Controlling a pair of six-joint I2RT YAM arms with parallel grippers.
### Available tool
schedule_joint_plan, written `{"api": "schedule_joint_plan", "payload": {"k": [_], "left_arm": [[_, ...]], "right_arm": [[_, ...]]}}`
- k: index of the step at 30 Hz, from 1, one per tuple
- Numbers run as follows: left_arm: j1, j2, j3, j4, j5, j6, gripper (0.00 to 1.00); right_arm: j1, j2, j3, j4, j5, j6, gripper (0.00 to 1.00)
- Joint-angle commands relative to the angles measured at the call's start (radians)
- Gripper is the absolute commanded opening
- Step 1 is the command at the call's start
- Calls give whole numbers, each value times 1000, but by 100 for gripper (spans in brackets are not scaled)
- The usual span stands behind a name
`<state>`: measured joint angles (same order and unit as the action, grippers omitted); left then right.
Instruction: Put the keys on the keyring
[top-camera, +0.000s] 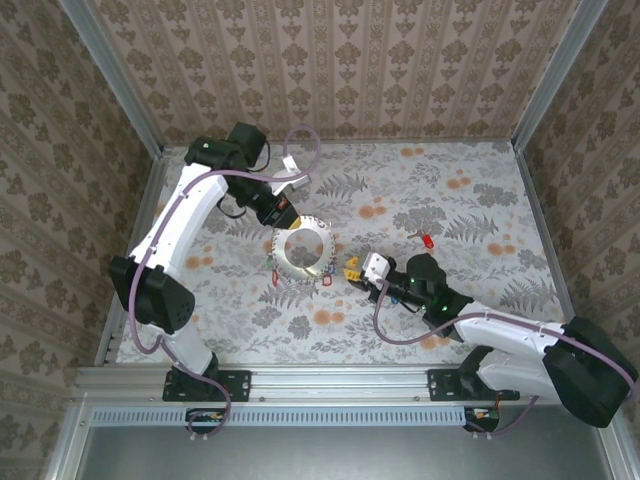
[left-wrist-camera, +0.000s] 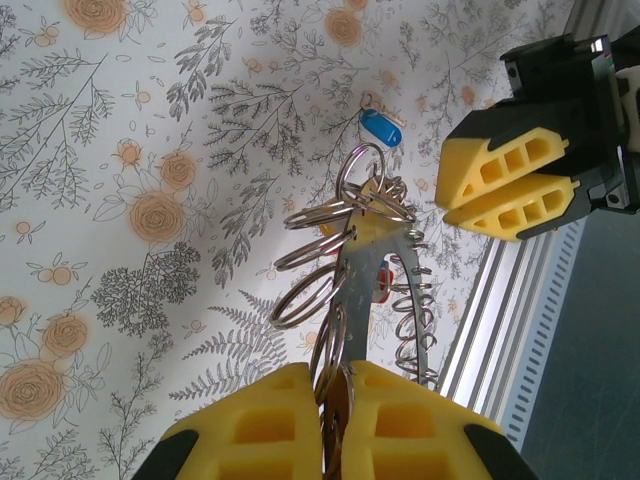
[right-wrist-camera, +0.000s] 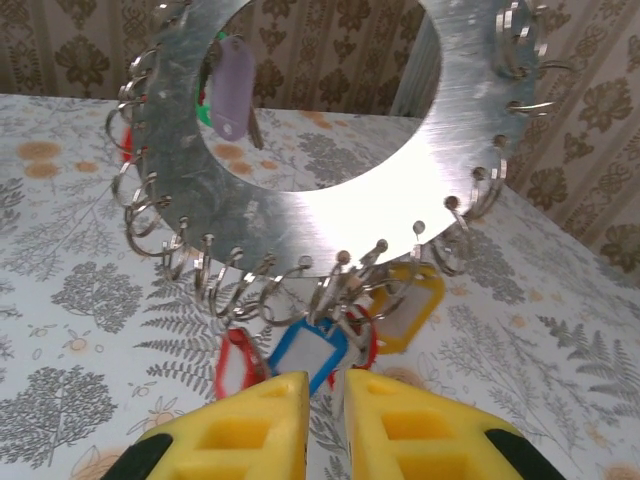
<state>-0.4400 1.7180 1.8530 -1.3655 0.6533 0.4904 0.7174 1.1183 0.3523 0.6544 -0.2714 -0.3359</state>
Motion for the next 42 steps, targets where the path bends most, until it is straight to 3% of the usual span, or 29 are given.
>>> {"api": "schedule_joint_plan", "payload": {"k": [1, 21, 33, 42], "left_arm": [[-6, -10, 22, -11, 26, -6, 0], [-5, -55, -12, 41, 44, -11, 0], [-1, -102, -53, 104, 36, -26, 0], [-1, -109, -60, 109, 40, -33, 0]], "right_arm": [[18, 18, 34, 45, -41, 15, 18], [73, 133, 77, 93, 38, -40, 17], [119, 25, 37, 1, 83, -25, 17], [157, 71, 40, 64, 157, -29, 20]]}}
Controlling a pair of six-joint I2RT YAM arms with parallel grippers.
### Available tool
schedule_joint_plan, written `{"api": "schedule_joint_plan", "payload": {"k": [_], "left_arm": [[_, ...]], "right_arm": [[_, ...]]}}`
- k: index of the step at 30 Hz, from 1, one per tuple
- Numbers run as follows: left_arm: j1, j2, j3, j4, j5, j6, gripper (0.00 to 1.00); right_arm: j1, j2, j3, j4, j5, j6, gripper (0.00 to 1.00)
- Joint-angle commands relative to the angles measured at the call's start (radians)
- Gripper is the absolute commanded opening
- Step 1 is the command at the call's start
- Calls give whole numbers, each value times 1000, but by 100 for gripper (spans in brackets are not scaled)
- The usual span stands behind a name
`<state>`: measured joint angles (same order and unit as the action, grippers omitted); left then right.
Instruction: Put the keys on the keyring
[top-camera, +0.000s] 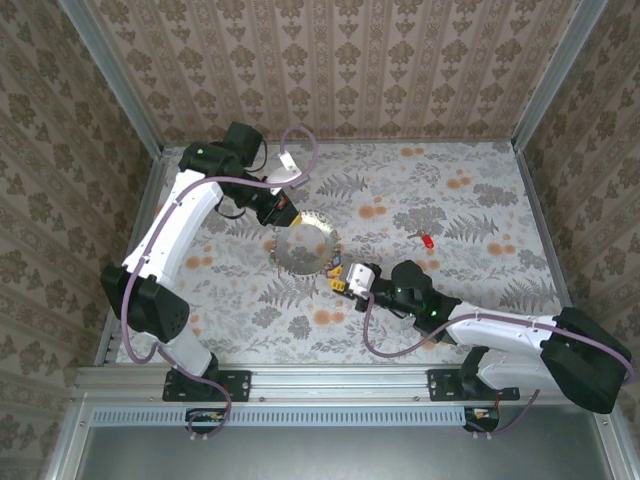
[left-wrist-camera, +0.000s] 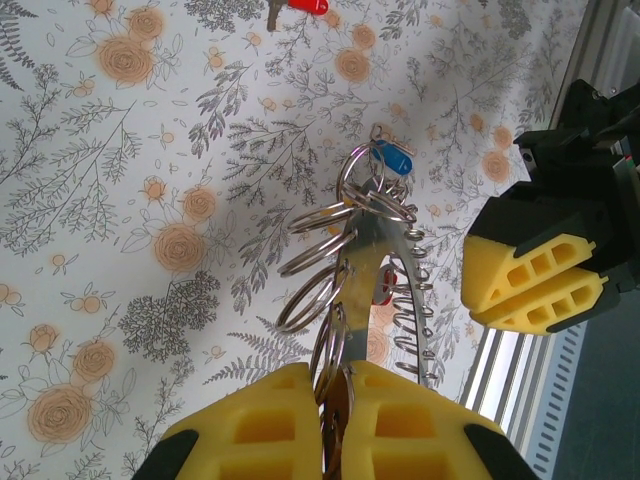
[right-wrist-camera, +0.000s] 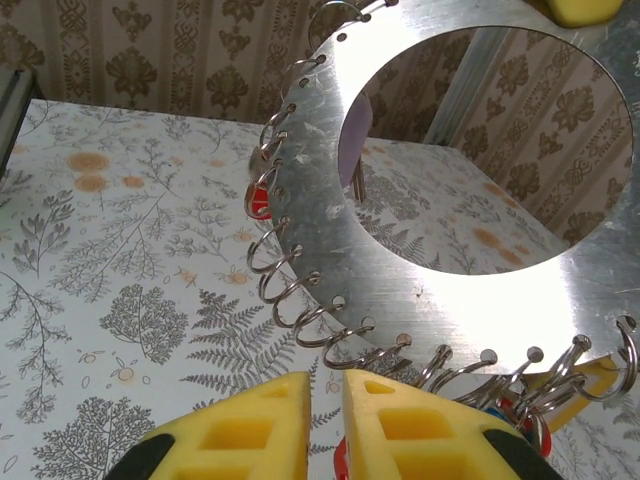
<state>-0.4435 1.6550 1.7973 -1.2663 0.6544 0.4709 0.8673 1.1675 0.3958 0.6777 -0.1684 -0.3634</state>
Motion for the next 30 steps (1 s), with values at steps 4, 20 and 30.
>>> {"api": "schedule_joint_plan", "payload": {"k": [4, 20, 30], "left_arm": [[3, -53, -6, 15, 39, -20, 0], [2, -69, -25, 43, 42, -35, 0], [4, -72, -28, 44, 40, -35, 0]], "right_arm": [[8, 57, 8, 79, 70, -17, 21], [17, 147, 31, 207, 123, -29, 22], [25, 196, 28, 259, 183, -47, 21]]}}
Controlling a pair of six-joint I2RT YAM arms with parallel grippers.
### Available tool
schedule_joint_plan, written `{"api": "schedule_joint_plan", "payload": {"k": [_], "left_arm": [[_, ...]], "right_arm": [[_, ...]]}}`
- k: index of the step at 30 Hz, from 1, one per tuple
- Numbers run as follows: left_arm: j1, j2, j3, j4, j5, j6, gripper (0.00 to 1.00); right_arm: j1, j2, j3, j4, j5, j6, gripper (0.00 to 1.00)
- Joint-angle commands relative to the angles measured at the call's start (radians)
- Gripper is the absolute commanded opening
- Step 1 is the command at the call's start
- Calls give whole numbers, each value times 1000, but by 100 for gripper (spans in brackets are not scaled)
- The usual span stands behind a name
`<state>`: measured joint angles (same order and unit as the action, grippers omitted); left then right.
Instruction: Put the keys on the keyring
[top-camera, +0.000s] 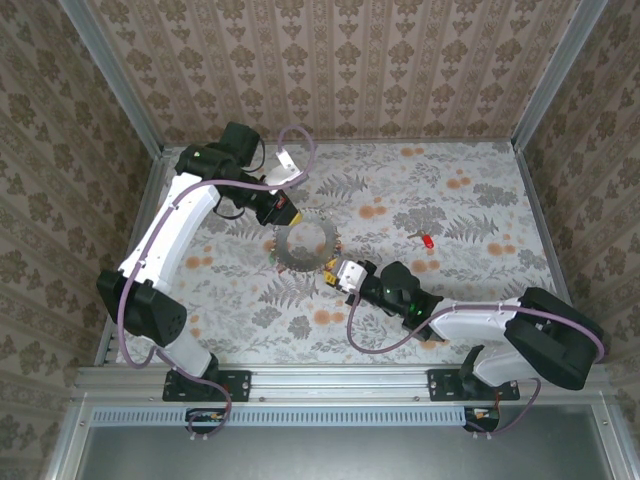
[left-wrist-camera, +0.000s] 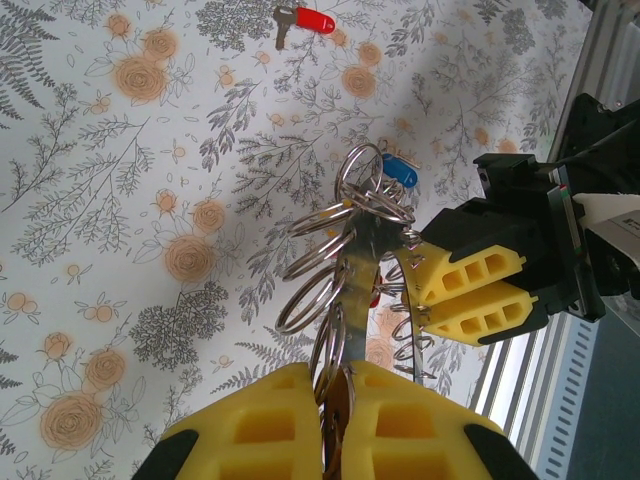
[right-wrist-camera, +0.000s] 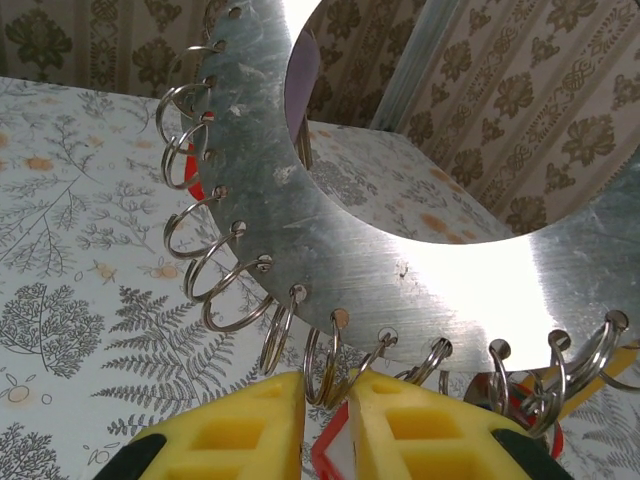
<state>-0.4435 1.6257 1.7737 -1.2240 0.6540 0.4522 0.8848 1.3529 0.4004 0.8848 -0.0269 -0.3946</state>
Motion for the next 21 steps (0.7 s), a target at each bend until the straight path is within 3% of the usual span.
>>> {"api": "schedule_joint_plan", "payload": {"k": [1, 21], "left_arm": [[2, -42, -4, 3, 39, -15, 0], [3, -42, 0, -4, 30, -12, 0]], "right_arm": [[8, 15, 20, 60, 47, -18, 21], [7, -45, 2, -37, 58, -96, 25]]}}
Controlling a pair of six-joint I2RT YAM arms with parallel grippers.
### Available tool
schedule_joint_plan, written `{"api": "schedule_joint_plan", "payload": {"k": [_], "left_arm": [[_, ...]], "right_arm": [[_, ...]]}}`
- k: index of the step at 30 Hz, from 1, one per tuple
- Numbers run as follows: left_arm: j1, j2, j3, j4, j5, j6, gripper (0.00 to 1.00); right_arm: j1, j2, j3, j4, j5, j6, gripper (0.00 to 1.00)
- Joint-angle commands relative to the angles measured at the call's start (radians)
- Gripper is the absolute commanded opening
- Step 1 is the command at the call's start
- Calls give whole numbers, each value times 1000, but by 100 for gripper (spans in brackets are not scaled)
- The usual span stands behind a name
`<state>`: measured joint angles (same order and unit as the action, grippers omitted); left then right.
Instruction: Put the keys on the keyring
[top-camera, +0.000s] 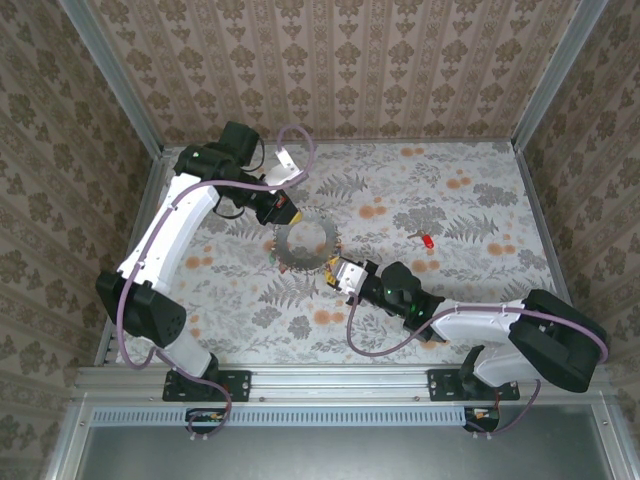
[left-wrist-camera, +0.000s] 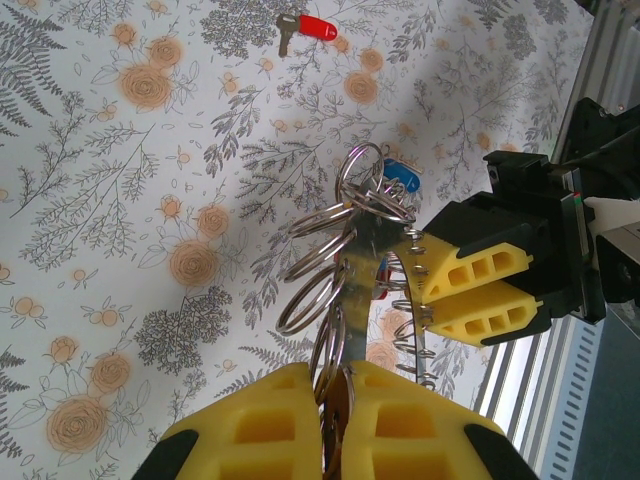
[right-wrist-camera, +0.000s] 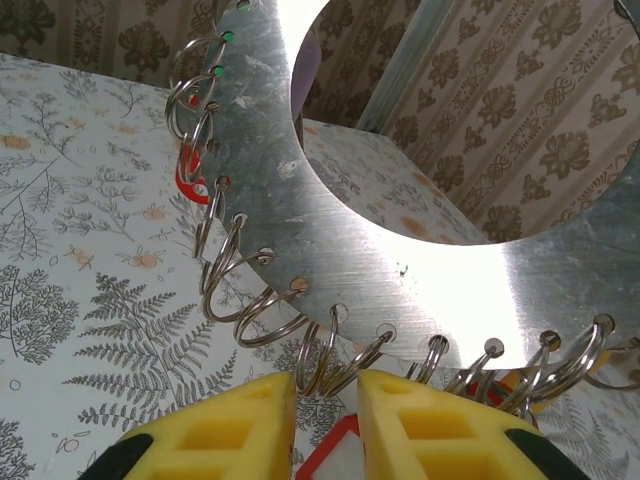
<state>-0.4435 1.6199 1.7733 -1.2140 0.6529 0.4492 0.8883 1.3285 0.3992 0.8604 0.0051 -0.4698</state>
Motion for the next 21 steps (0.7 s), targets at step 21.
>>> {"api": "schedule_joint_plan", "payload": {"k": [21], "left_arm": [[3, -40, 2, -24, 24, -4, 0]], "right_arm": [[-1, -23, 31, -47, 24, -54, 22]]}}
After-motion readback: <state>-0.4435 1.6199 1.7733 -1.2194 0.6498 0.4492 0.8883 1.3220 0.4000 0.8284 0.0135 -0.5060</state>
